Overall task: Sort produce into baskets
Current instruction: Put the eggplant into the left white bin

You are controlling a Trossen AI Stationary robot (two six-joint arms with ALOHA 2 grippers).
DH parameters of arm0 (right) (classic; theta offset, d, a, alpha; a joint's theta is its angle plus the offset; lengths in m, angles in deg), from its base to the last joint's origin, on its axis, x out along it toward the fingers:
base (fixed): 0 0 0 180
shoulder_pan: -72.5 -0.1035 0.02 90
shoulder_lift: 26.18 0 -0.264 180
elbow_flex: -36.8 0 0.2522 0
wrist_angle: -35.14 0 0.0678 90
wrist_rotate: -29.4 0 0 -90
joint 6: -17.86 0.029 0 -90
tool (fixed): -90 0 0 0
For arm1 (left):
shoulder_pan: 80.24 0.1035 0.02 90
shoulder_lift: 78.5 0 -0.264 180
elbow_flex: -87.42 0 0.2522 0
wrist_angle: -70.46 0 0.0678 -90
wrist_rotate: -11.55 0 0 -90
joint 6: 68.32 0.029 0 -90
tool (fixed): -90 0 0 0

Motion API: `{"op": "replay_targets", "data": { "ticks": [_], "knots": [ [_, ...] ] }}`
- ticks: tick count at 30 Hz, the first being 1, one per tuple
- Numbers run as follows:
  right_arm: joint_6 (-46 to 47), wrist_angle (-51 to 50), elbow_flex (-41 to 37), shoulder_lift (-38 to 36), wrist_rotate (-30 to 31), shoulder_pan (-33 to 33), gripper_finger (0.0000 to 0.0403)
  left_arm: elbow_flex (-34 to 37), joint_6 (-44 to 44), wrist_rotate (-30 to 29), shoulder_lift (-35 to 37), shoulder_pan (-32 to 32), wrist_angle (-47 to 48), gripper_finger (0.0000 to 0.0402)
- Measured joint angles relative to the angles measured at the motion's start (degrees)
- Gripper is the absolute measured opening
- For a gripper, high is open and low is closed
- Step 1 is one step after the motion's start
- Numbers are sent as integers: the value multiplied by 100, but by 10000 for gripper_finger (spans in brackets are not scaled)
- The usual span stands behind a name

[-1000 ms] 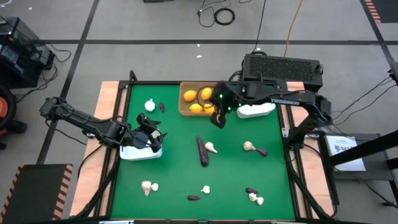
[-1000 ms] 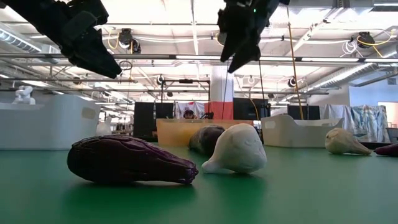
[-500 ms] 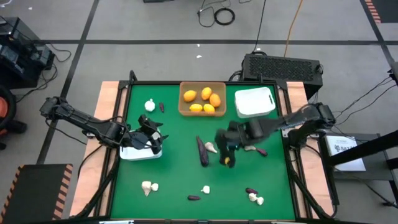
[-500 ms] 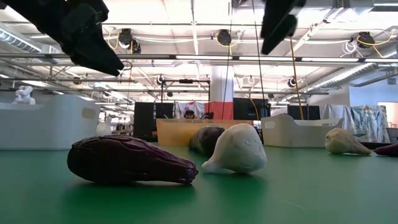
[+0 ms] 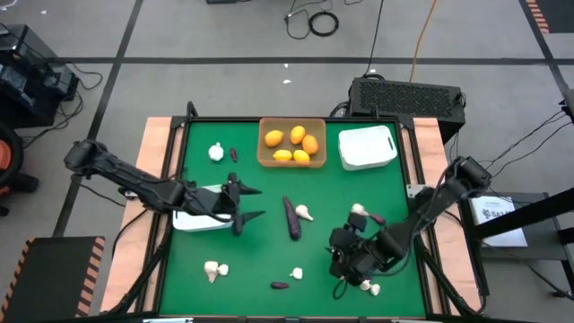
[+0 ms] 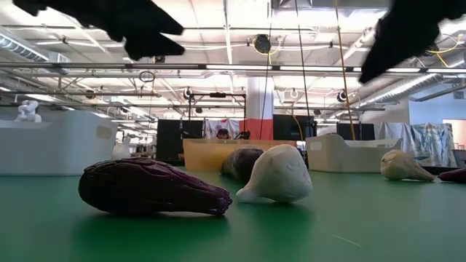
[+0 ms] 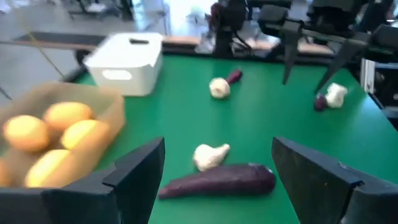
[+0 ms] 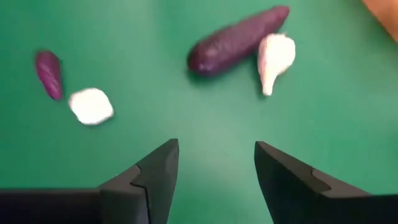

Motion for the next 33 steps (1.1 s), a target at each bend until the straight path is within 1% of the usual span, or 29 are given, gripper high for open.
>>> {"op": "replay_targets", "data": {
  "ticks": [4,7,9,12,16,19,23,26,29,33],
  "knots": [
    [-31,247,-464,0,177,-70,188,-550,-146,401,-691,152,228,303],
    [-166,242,-651,0,237,-44,181,-1170,-126,891,-1274,284,712,303],
    [-201,227,-701,2,328,-23,177,-1585,106,1256,-1674,353,1121,303],
    [-145,222,-704,2,264,-73,173,-2192,704,1512,-2246,440,1820,303],
    [-150,243,-704,-11,241,-244,171,-2975,1879,1590,-2852,755,2941,303],
    [-150,243,-704,-11,237,-305,171,-3399,2856,1945,-3164,1030,3444,303],
    [-62,252,-704,-13,238,-325,171,-3622,3972,2209,-3470,1291,4005,303],
    [-65,257,-704,-15,238,-323,171,-3643,4503,2238,-3654,1422,4037,303],
    [-72,261,-704,-15,239,-319,171,-3651,4779,2164,-3897,1543,3986,303],
    [-104,267,-704,-15,255,-307,171,-3788,4798,2124,-4278,1714,4008,303]
  ]
}}
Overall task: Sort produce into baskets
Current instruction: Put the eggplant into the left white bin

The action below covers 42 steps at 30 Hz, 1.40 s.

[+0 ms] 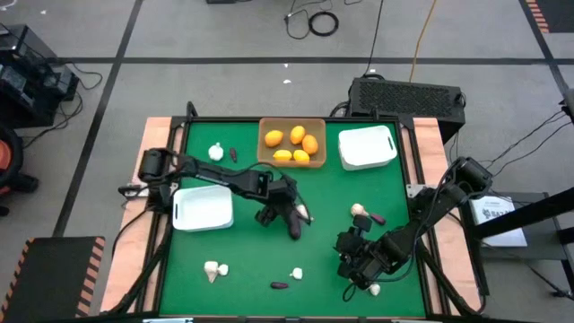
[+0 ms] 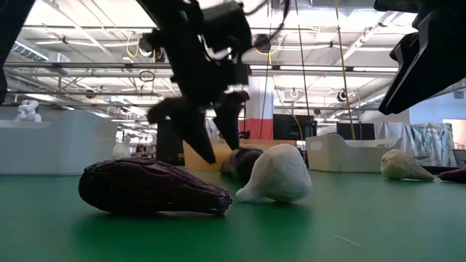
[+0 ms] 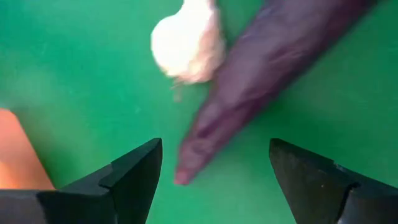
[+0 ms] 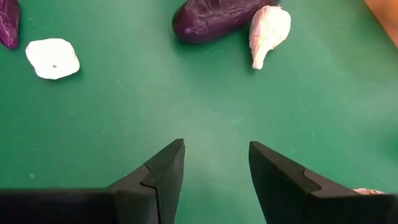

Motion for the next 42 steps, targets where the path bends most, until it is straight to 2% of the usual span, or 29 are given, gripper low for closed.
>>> {"op": "replay_targets", "data": {
  "ticks": [8,14,26,37,42],
  "knots": [
    [-7,37,0,0,18,0,171,-263,136,71,-424,97,11,303],
    [-94,80,0,-2,23,0,171,-278,121,227,-486,111,76,296],
    [-96,125,0,-2,23,0,171,-268,111,235,-484,103,126,194],
    [-142,136,0,-4,27,0,171,-710,-190,-26,-435,106,863,125],
    [-142,166,0,-4,27,-2,171,-935,-386,-21,-195,64,1256,112]
  ]
}}
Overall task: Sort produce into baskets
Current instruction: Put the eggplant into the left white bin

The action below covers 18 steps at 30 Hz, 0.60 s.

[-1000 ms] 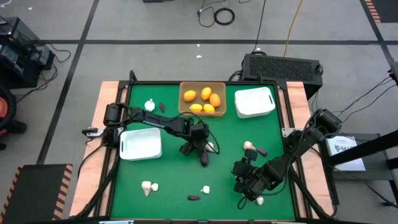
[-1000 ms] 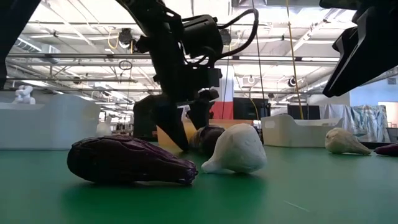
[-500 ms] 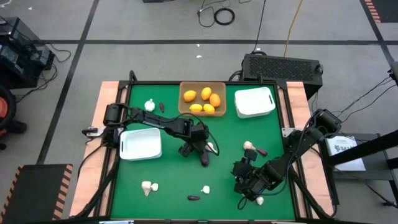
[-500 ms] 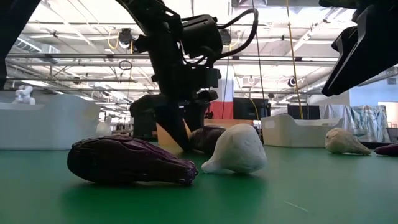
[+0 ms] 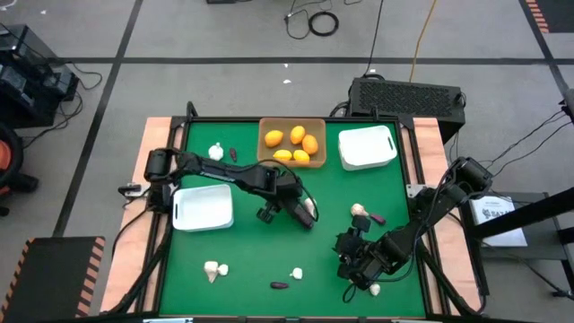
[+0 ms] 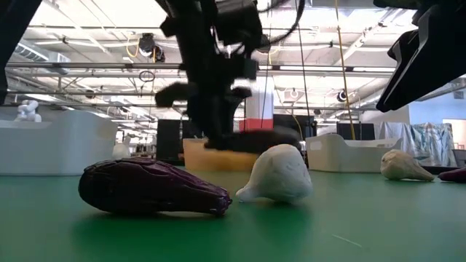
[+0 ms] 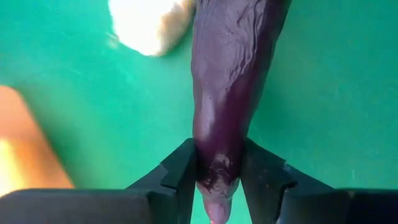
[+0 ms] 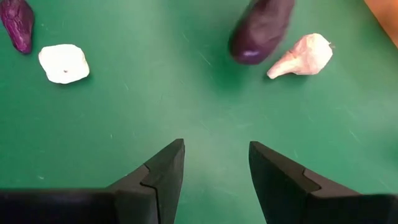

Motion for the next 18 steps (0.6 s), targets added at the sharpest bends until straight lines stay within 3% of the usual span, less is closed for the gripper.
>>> {"op": "replay_targets", "data": {
  "ticks": [7,11,18],
  "knots": [
    [-102,135,1,-2,13,0,171,-40,-598,136,696,-71,840,111],
    [-105,158,0,-2,11,0,171,-27,-1235,589,1176,-68,1673,111],
    [-280,325,0,-2,15,2,171,666,-2482,901,2358,-103,2319,110]
  ]
}}
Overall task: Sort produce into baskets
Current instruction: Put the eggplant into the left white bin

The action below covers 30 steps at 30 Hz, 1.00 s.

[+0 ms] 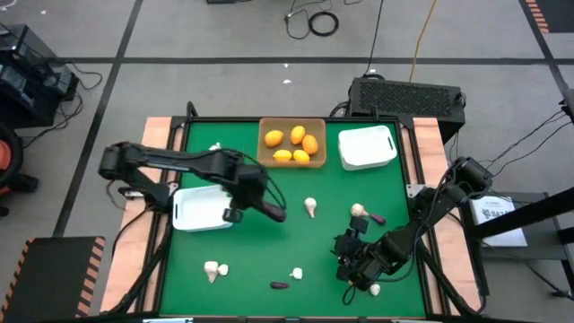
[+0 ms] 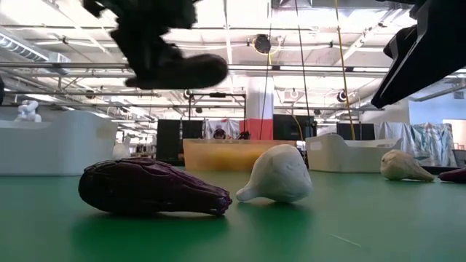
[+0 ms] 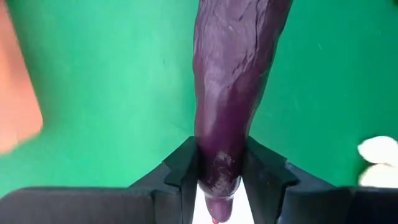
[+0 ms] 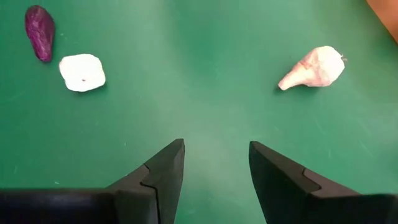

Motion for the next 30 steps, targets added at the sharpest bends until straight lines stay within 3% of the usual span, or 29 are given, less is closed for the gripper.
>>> {"op": "replay_targets", "data": {
  "ticks": [15,24,30],
  "knots": [
    [-337,411,0,0,13,108,171,2533,-3276,-291,3130,-495,172,110],
    [-598,667,0,0,13,218,171,2898,-4781,-333,3497,-536,1603,110],
    [-747,753,0,0,10,227,171,2896,-4824,-326,3543,-542,1810,109]
  ]
}}
